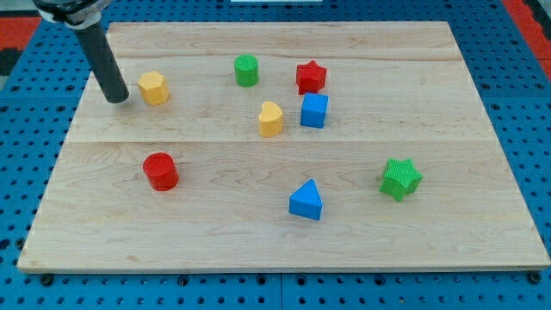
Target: Move the yellow heart bottom diagonally to the red star
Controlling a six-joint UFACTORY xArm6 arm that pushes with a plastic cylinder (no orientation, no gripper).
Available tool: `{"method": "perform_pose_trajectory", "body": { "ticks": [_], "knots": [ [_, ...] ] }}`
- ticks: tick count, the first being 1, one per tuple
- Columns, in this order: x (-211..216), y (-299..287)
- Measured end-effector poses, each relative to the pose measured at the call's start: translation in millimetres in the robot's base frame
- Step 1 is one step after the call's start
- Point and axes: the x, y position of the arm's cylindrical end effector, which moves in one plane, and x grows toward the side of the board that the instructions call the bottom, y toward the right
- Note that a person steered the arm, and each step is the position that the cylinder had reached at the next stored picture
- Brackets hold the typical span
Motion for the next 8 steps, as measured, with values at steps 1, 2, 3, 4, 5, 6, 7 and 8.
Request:
{"method": "perform_pose_trajectory", "body": {
  "ticks": [1,2,3,4,5,6,7,8],
  "knots": [
    [-12,16],
    [21,62],
    [65,80],
    [104,171],
    [86,207],
    [64,223],
    [64,224],
    [58,249]
  ]
}}
